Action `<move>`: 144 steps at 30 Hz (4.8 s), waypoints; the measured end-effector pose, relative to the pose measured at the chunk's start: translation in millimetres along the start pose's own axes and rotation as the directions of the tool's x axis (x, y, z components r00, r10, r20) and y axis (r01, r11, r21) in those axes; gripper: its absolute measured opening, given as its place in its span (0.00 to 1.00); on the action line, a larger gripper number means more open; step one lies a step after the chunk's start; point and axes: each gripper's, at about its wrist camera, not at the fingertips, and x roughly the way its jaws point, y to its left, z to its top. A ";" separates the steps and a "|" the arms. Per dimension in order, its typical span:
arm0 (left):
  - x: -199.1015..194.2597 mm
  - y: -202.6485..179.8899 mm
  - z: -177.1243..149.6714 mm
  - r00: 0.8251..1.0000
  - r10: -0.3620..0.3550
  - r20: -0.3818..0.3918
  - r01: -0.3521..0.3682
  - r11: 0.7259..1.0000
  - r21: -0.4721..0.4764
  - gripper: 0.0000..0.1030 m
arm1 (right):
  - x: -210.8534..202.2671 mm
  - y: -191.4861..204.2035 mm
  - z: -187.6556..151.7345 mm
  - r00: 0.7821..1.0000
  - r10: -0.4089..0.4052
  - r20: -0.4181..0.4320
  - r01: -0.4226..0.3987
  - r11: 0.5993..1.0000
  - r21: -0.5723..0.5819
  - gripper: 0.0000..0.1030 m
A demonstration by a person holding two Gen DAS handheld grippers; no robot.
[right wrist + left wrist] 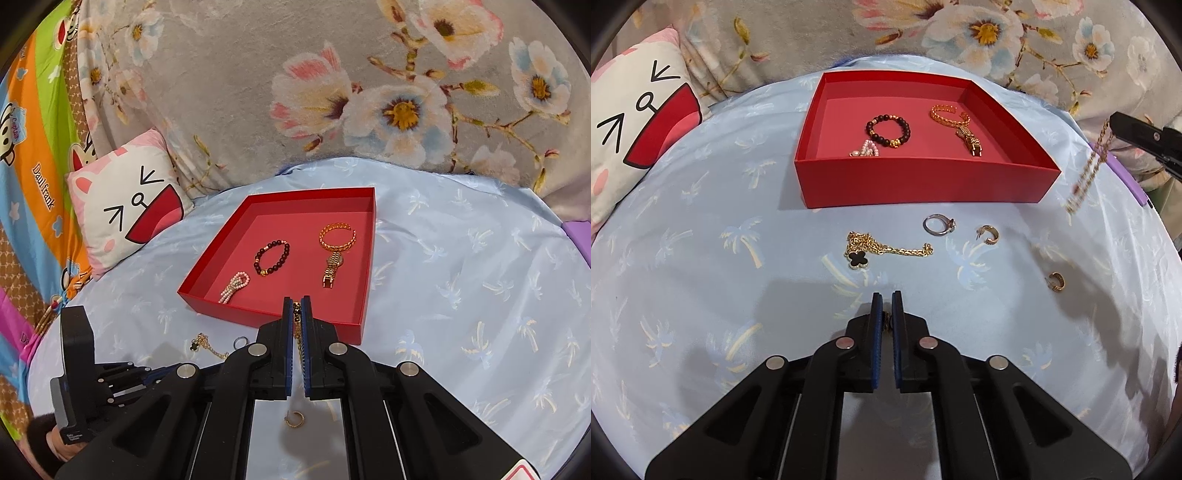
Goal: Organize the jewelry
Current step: 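Carry the hoop earring over the red box with the right tool while the left tool holds the ring, then lower both tools into the red box and open them to release the jewelry, then withdraw both tools from the box toward the remaining jewelry, then grasp the black clover necklace with the left tool while the right tool grasps the silver ring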
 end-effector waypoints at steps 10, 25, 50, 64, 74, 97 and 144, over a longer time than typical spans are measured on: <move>-36.6 16.3 25.8 0.995 -0.004 0.098 0.007 1.000 -0.030 0.03 | -3.1 -3.6 3.8 1.000 -0.007 0.015 0.007 1.000 0.005 0.04; -22.2 22.0 134.0 0.978 0.022 0.207 -0.013 0.999 -0.041 0.03 | 62.2 -2.6 67.4 1.000 0.005 -0.020 -0.004 1.000 0.028 0.04; 48.3 43.3 161.6 0.972 0.144 0.189 -0.118 0.983 -0.138 0.51 | 105.3 -3.4 52.2 0.999 0.020 -0.047 -0.018 0.999 0.044 0.24; -0.1 38.3 81.4 0.979 0.150 0.139 -0.139 0.987 -0.084 0.61 | 37.5 -6.5 -8.2 0.997 0.003 -0.076 -0.001 1.000 0.025 0.34; 19.3 26.5 26.5 0.990 0.132 0.045 -0.128 0.988 -0.085 0.61 | 30.4 -6.1 -63.7 0.989 -0.016 -0.149 0.021 0.999 0.034 0.34; 28.5 0.8 23.4 0.992 0.125 0.032 -0.126 0.992 0.029 0.12 | 36.6 0.0 -84.8 0.985 -0.010 -0.175 0.014 1.000 0.023 0.34; -19.2 51.4 -7.2 0.996 0.062 0.059 -0.054 0.991 -0.119 0.13 | 120.8 63.1 -49.7 0.963 0.080 -0.259 -0.123 0.981 -0.153 0.05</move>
